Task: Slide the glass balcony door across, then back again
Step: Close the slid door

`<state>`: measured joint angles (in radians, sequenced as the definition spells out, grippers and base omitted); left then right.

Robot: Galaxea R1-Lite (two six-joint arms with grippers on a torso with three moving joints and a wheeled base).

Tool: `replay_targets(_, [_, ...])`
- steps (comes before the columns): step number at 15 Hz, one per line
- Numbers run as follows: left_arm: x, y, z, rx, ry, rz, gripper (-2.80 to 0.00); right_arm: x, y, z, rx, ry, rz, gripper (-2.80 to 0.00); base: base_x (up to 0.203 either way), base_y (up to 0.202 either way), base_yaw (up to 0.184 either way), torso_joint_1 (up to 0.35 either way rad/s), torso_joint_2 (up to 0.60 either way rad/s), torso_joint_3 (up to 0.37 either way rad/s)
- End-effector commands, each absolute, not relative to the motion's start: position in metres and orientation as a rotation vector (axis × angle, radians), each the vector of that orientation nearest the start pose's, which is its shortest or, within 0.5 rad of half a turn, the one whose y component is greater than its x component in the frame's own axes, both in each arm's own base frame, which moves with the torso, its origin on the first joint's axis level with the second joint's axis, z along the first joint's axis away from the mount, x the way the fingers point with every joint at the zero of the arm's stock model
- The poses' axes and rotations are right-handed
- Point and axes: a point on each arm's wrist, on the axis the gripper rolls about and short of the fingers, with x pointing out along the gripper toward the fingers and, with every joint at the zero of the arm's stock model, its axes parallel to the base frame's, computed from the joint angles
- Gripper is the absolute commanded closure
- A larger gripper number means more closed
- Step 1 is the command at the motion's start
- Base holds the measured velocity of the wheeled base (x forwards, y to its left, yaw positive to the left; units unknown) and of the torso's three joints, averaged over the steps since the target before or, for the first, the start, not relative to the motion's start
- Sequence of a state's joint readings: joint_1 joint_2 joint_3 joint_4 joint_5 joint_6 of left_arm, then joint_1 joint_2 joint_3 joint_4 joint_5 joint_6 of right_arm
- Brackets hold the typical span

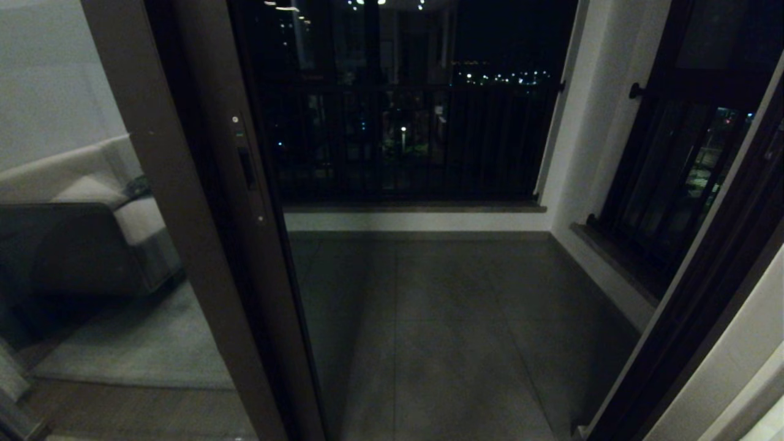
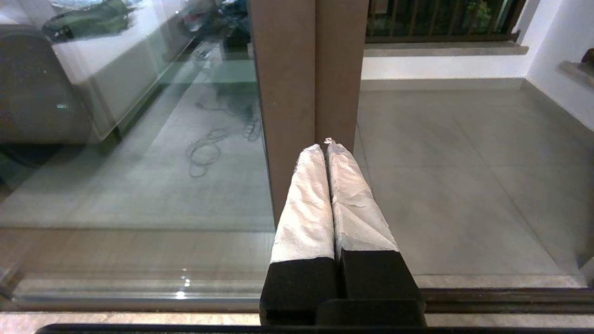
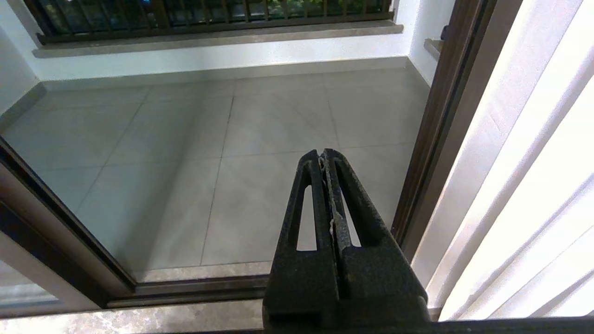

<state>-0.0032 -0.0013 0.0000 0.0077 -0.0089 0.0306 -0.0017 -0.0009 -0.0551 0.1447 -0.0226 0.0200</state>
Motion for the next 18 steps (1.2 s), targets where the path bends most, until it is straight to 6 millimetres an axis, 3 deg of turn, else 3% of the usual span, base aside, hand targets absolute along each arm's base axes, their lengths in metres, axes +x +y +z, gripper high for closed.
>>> replay_targets(1, [-0.0229, -0.0001, 0.0747, 0.031, 0.006, -0.012, 0.0, -0.0277, -0.0005, 0.0757, 0.02, 0.09, -0.025, 0.0, 0.0, 0.0, 0.0, 0.0, 0.0, 0.0])
replay_targets(18, [-0.0229, -0.0001, 0.0747, 0.031, 0.006, -0.012, 0.0, -0.0277, -0.0006, 0.0757, 0.029, 0.09, -0.031, 0.0, 0.0, 0.0, 0.0, 0.0, 0.0, 0.0])
